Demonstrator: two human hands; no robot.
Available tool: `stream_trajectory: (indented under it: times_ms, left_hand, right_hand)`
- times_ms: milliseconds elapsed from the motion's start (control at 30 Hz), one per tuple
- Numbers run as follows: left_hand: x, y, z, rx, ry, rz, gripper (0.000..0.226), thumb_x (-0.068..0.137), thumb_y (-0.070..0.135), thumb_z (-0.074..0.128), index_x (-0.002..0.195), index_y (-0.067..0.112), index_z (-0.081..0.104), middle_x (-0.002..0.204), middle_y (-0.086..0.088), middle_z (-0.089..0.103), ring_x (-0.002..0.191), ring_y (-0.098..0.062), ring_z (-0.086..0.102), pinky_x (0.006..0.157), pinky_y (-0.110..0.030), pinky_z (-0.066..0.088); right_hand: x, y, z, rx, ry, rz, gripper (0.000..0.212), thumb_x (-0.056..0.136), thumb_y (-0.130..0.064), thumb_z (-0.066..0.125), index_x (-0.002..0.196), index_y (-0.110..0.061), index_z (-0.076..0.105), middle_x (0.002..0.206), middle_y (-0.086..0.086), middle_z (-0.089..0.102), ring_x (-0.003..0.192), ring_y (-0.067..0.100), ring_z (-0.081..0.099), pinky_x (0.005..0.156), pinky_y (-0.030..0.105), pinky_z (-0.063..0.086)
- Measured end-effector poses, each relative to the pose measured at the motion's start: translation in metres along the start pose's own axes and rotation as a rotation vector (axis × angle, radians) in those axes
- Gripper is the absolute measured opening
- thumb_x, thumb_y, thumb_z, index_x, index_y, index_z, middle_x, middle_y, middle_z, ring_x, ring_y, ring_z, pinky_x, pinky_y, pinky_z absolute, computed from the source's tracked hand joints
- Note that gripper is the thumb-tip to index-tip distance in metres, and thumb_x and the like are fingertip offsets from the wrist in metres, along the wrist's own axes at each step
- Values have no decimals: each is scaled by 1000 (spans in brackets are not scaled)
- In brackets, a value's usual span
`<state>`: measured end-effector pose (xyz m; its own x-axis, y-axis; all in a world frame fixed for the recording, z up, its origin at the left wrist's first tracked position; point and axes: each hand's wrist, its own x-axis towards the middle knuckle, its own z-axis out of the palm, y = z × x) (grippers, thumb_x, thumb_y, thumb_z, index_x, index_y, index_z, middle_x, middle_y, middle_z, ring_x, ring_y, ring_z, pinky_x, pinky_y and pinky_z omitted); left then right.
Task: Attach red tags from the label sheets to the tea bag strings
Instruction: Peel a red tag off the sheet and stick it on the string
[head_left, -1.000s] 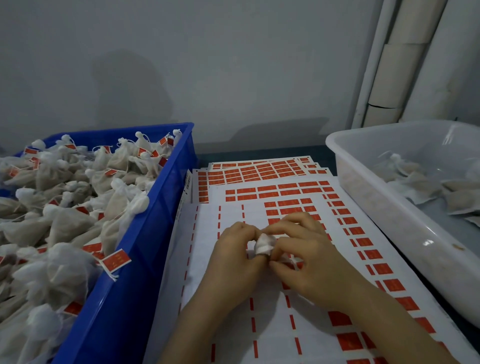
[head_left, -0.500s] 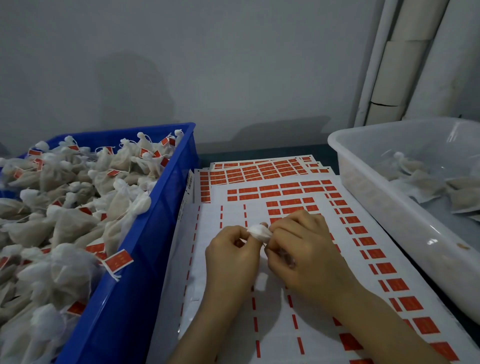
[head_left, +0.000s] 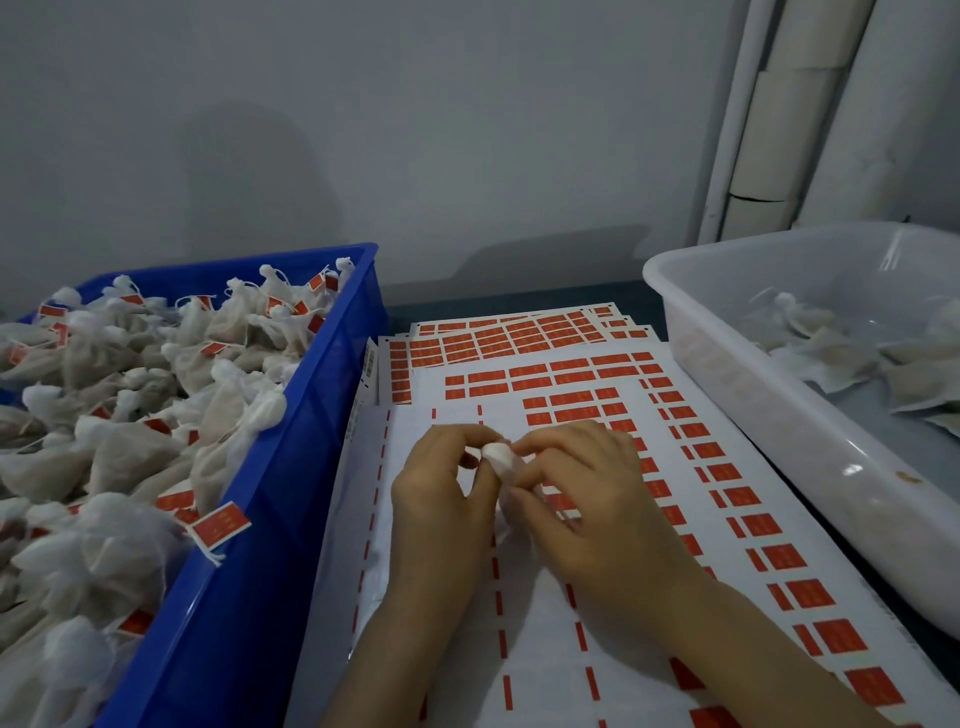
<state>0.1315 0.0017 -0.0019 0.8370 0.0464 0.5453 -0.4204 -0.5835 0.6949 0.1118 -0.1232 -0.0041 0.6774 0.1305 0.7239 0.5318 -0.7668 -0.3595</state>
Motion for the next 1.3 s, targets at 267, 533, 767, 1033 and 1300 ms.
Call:
stream_trajectory:
  times_ms: [267,533,767,1033,1300]
  left_hand:
    - [0,1,0,-89,6,84,21,83,10,66,85,26,53,82,19,54,75,-7,57,73,0,42]
    - [1,-6,4,-195,-116,-409,30,90,21,59,60,22,56,58,6,54,58,-9,53,46,-4,40]
    - [2,-3,4,-462,-229,-759,12,82,40,62,75,31,60,79,13,63,77,-12,62,54,-16,42]
    - [2,4,-1,-801,-233,-767,27,59,42,64,82,29,69,80,19,71,84,-11,64,60,-14,52]
    - [0,3,-1,-728,-329,-562,37,66,49,60,94,30,74,97,7,74,95,-13,69,81,-27,56]
  right_hand:
    - [2,-2,-5,355,-109,209,13,77,-27,62,79,-15,65,89,-22,53,86,-1,55,76,0,40]
    - [1,8,1,-29,-93,-80,12,70,-3,75,78,1,67,75,10,66,63,9,56,70,18,48]
    - [1,5,-1,-127,-98,-171,20,72,-13,63,82,1,72,78,11,71,67,19,68,74,24,53]
    - [3,2,3,-100,-103,-127,21,75,-16,61,83,0,72,78,10,71,67,19,68,75,23,52]
    - [-1,2,-4,120,-103,7,16,77,-16,64,89,-6,69,86,4,70,78,12,66,79,15,50]
